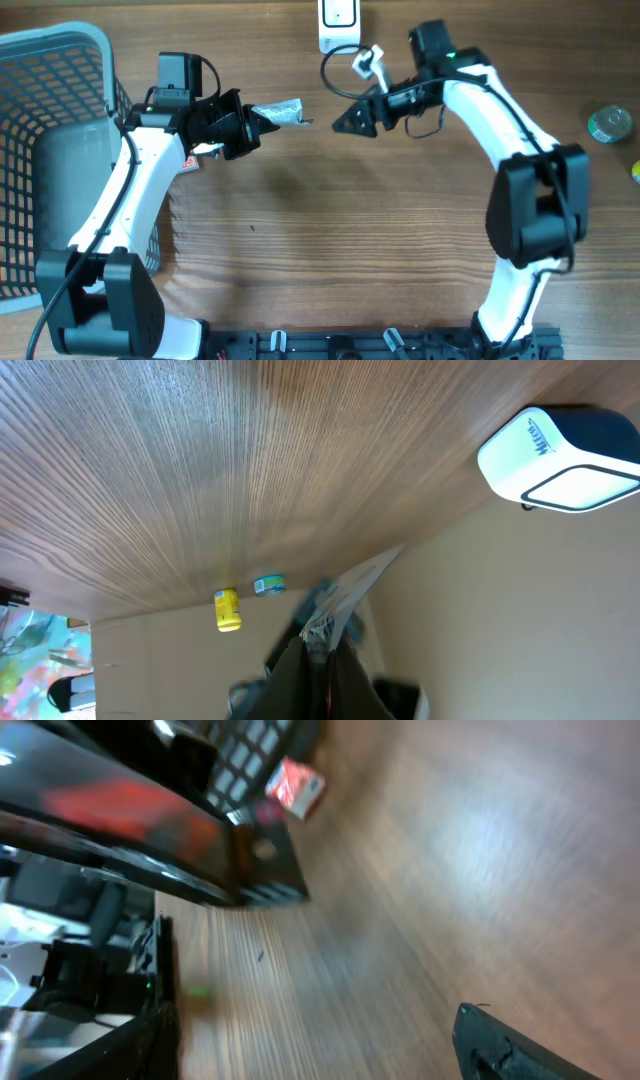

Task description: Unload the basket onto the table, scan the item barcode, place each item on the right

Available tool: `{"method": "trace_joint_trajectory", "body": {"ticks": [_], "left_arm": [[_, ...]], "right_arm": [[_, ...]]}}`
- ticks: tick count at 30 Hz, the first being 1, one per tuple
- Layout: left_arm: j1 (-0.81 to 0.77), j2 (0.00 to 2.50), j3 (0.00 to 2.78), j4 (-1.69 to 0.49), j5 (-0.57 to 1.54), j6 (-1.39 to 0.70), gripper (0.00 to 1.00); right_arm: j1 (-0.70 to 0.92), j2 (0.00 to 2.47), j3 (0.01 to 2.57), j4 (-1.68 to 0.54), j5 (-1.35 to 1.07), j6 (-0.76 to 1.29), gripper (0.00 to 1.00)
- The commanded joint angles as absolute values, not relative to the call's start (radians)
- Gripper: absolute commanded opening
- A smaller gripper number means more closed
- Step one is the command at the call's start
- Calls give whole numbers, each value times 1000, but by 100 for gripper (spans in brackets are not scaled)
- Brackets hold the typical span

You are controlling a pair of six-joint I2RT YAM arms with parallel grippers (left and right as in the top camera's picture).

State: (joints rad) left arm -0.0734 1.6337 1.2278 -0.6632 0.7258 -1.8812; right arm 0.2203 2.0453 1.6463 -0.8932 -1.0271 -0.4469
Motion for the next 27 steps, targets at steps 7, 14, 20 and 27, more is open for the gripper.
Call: {"method": "trace_joint_trajectory", "body": {"ticks": [7, 14, 20, 27], "left_arm": [[-64, 1631, 1231, -671, 709, -1862, 4], [-73, 1631, 1231, -671, 714, -1862, 4], [-76, 1631, 1231, -671, 714, -1863, 4], [-76, 1631, 1231, -671, 713, -1862, 4]], "right_arm": [[235, 1878, 1678, -850, -808, -522, 88], [266, 1879, 1677, -805, -722, -524, 76], [306, 1879, 1677, -817, -760, -550, 62], [305, 1879, 1677, -822, -671, -508, 53]]}}
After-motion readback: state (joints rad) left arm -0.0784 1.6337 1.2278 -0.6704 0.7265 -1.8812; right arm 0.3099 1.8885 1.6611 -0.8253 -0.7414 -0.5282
